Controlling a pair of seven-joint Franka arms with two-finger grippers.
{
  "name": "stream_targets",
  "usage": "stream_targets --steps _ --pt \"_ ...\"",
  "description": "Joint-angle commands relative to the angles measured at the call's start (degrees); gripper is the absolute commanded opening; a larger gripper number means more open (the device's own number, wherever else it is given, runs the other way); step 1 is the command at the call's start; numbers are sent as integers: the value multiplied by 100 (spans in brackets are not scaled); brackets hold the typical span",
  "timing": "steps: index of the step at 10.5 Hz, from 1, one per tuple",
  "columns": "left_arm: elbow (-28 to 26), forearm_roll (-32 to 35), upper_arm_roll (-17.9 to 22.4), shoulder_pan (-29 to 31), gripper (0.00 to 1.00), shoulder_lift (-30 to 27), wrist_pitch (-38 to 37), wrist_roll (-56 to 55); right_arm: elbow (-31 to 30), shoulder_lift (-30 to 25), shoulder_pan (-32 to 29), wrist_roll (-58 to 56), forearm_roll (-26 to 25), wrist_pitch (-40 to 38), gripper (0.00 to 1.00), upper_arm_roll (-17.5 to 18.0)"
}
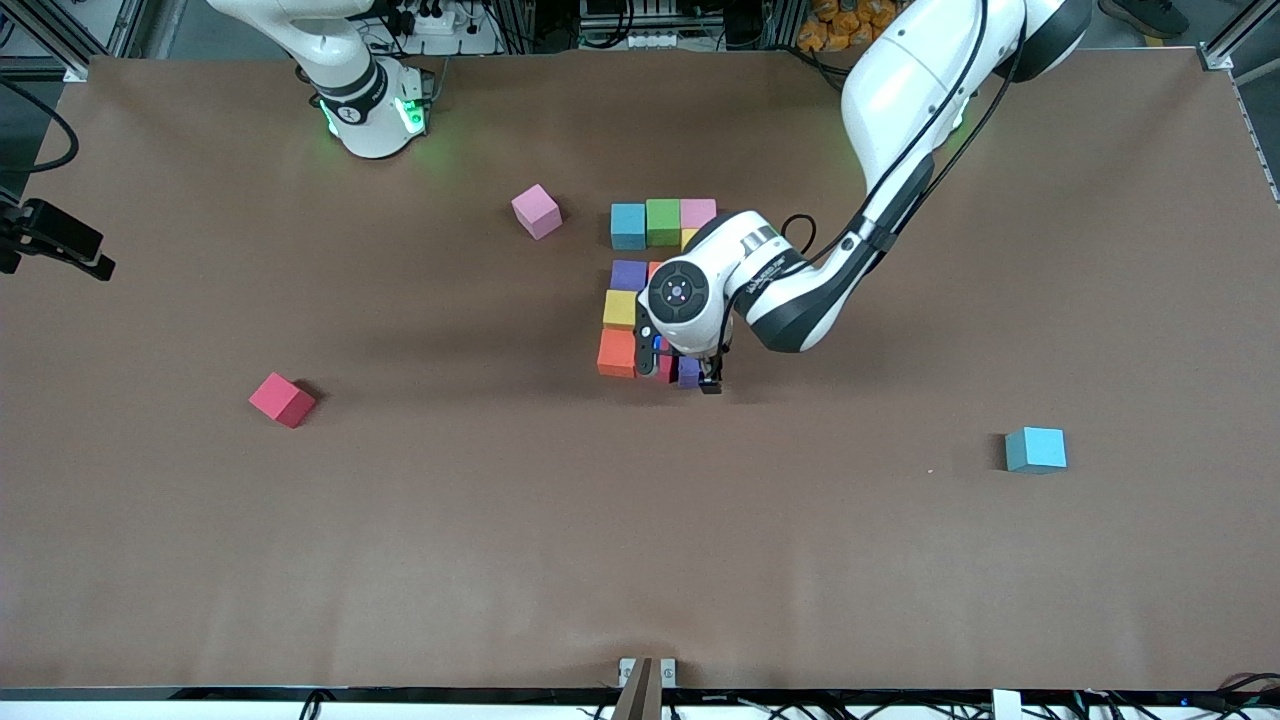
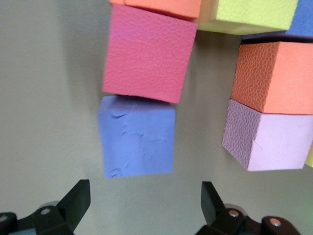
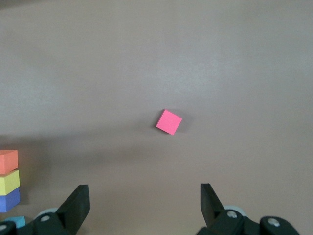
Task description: Form number 2 with 11 blocks
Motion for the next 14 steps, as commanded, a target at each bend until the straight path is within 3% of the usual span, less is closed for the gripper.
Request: stream_targets --steps 1,7,14 --pt "-85 -108 33 268 100 -511 -127 185 60 27 -63 81 0 -50 100 52" --pt "-94 -477 15 1348 100 -2171 -618 97 60 27 -63 72 0 -50 100 52" --pt "-102 -512 6 2747 100 -3270 -1128 202 60 27 -63 72 0 -50 100 52"
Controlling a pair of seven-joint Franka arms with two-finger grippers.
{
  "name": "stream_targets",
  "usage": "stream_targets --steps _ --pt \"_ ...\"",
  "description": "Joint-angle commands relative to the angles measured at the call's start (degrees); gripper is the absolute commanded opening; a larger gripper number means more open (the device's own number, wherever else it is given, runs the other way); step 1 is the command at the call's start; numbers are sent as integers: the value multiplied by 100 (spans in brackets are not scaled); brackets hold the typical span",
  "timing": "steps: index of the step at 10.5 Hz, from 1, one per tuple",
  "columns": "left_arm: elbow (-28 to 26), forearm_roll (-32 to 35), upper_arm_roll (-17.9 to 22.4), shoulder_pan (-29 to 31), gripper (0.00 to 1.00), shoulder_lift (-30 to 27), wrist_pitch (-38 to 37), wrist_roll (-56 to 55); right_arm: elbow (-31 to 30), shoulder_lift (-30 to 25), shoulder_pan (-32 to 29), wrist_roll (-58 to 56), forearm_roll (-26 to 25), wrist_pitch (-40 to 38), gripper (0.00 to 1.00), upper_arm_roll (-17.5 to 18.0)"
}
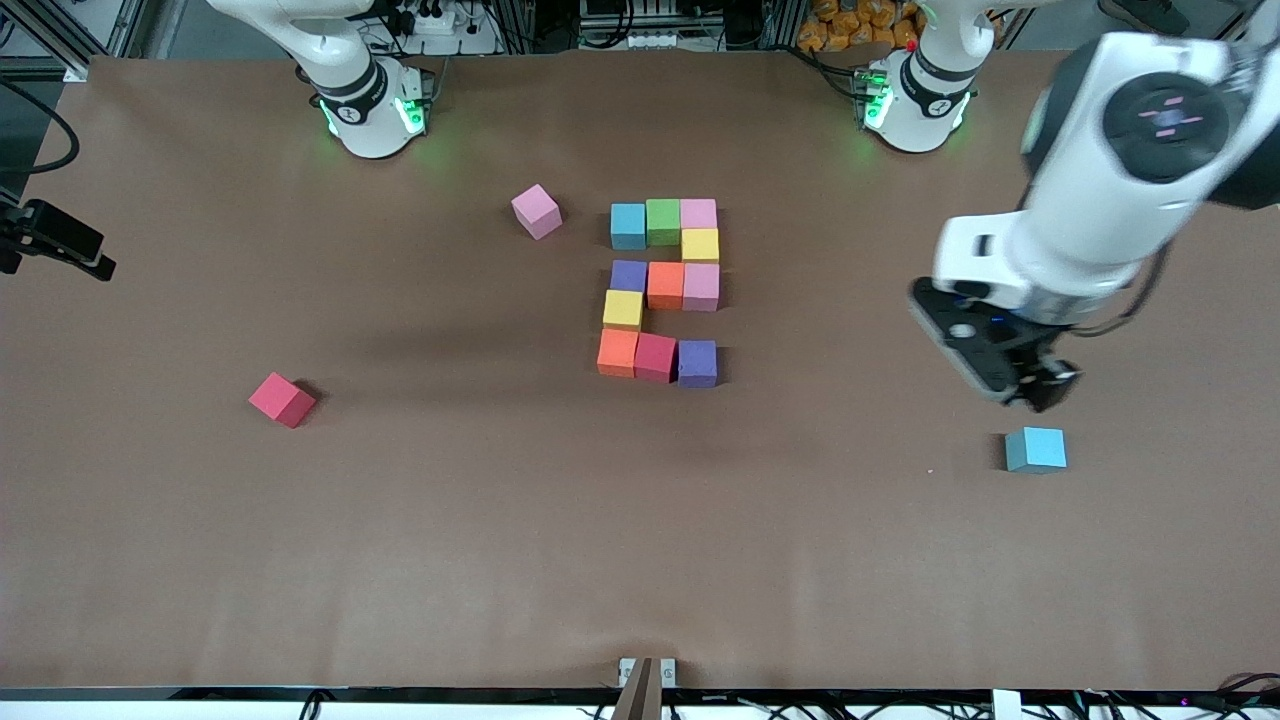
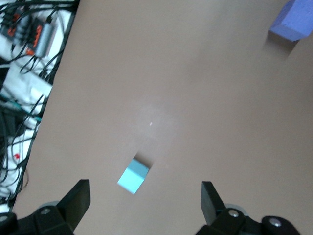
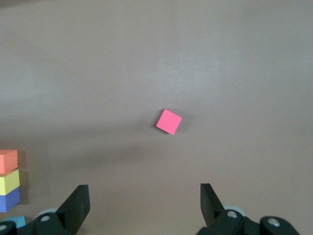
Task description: Form number 2 with 11 blocks
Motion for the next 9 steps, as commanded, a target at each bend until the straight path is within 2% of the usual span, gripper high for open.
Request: stream_targets --steps 1,3,5,9 --pt "-156 -441 -44 422 100 -641 -280 116 65 23 -63 71 -1 -45 100 53" --pt "-148 -1100 -52 1072 100 -898 -578 72 56 23 -63 80 -1 -45 100 53" --pt "-95 -1129 61 1241 100 -977 -641 54 56 23 -63 71 -1 -45 100 53" --pt "2 -1226 956 1374 100 -1292 -413 98 56 23 -55 80 -1 -45 100 53"
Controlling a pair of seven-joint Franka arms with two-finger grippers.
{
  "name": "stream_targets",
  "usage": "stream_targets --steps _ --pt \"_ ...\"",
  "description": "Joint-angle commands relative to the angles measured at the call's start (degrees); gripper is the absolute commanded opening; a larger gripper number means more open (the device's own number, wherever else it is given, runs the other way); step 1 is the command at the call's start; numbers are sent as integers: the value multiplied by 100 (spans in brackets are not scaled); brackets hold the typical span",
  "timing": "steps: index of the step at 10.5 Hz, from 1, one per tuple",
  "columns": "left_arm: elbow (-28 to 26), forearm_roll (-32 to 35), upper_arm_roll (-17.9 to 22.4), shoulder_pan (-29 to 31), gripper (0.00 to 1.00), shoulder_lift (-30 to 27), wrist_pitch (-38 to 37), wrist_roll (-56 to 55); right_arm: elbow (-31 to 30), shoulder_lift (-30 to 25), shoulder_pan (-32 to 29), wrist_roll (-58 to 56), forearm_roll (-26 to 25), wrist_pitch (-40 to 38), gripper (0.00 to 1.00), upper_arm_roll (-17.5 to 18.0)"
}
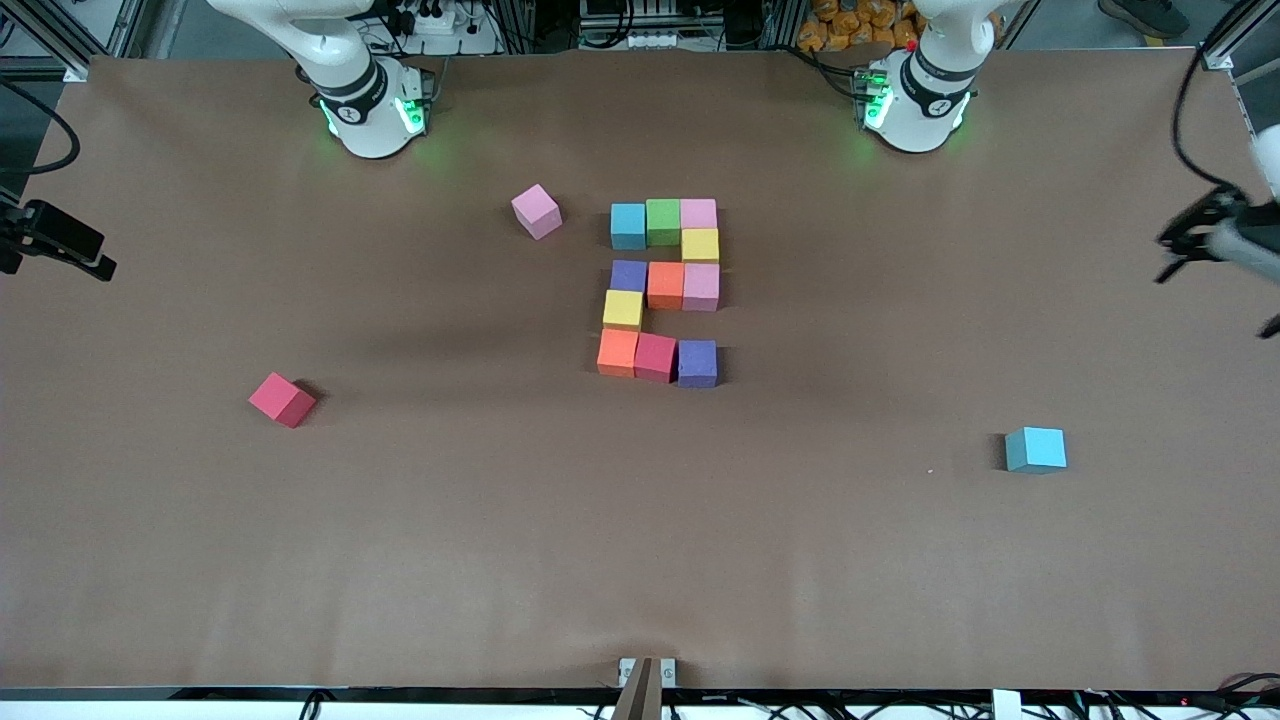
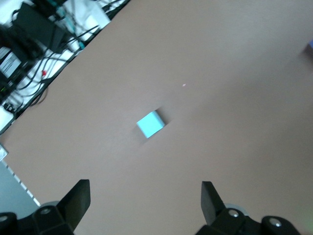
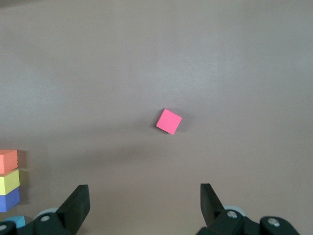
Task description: Form number 2 with 11 blocks
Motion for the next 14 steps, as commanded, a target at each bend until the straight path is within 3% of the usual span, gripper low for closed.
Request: stream_targets --steps 1,3,6,8,10,12,14 --pt "-76 -110 215 -1 100 -365 -21 59 62 20 -63 78 -1 -45 100 54" --pt "-120 -171 241 -71 100 -480 -118 -473 62 20 -54 78 -1 -54 100 54" --pt "-340 -197 356 -571 100 -690 -258 -3090 62 20 -54 78 -1 -54 100 54" --pt "-488 -432 1195 -1500 100 -699 -469 -4427 71 11 -54 78 -1 -54 100 54" --pt "-926 -1230 1584 -1539 100 -935 -374 -4617 71 11 -54 78 -1 -54 100 54" --pt "-1612 -1279 1753 -1776 100 -1357 4 -4922 71 11 -54 78 -1 -54 100 54" --pt "-1553 -1252 1762 -1768 100 -1315 -213 -5223 71 11 -45 78 -1 -54 100 54"
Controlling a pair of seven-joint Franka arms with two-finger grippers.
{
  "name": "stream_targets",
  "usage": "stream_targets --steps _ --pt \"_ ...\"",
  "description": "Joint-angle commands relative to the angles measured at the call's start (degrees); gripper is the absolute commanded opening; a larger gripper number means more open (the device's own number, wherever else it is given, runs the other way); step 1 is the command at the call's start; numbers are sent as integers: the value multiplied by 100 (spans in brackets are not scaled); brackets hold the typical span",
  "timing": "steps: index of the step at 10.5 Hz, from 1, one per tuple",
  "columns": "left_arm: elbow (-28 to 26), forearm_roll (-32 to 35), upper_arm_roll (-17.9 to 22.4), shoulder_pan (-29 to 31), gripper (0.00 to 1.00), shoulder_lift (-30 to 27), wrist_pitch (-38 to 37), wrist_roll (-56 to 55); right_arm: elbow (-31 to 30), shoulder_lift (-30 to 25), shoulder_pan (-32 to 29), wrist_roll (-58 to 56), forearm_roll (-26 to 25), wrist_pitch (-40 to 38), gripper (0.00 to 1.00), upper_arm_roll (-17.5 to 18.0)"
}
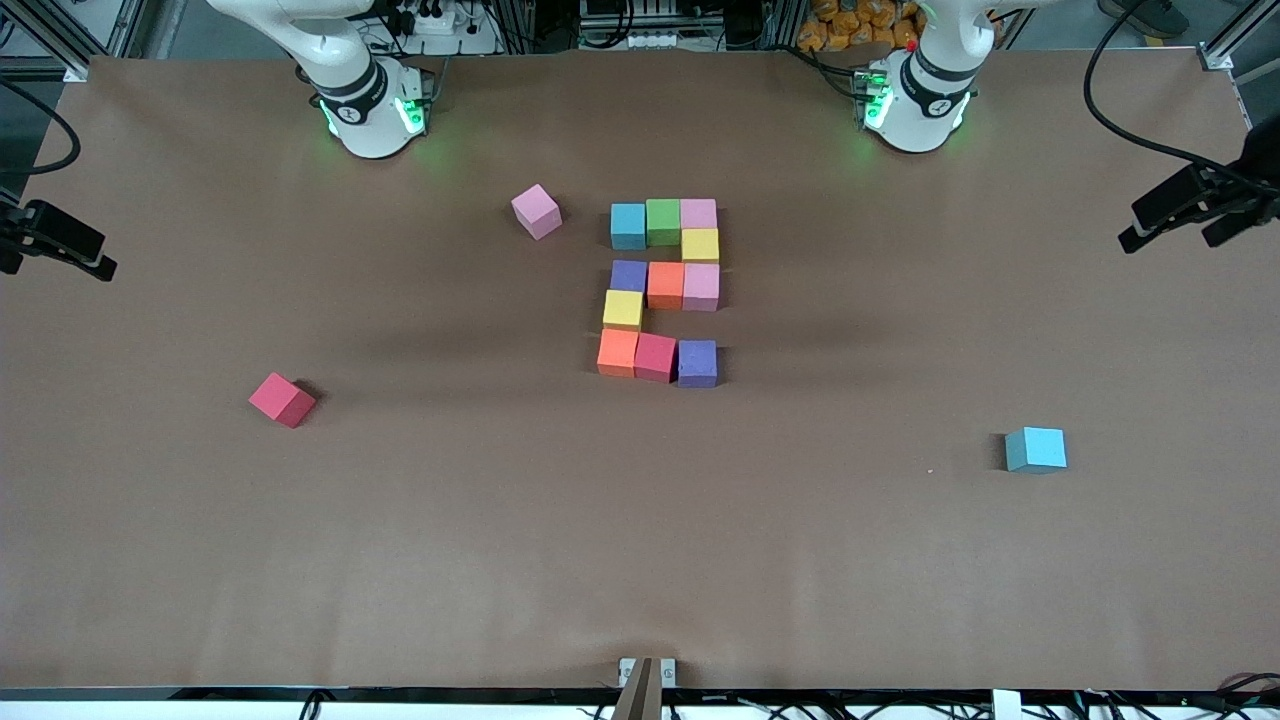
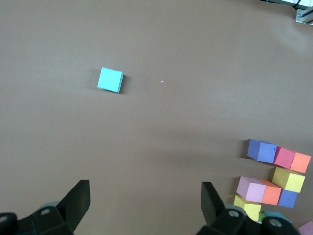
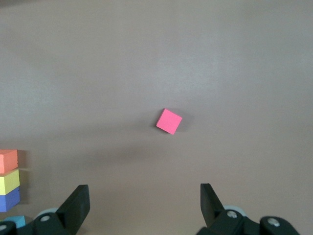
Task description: Form number 2 with 11 blocks
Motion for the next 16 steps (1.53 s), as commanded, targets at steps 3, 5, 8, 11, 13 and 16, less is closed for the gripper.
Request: stream_targets --steps 3,5,8,11,13,16 --pt "80 745 -39 -499 100 55 -492 147 71 11 -37 77 -1 -53 100 51" --pt "134 720 -48 -527 100 56 -520 183 71 11 -28 86 -1 -53 100 51" --pt "459 720 -188 -492 100 47 -801 174 71 2 -28 86 -1 -53 100 51" --pt "504 693 -206 -457 100 47 -863 235 71 2 -28 86 -1 -53 100 51" --pt "495 693 -206 -501 100 65 -863 236 71 2 -28 86 -9 -53 100 51" --pt "504 702 -223 -501 100 144 -863 358 62 -7 -37 86 -9 -53 100 51"
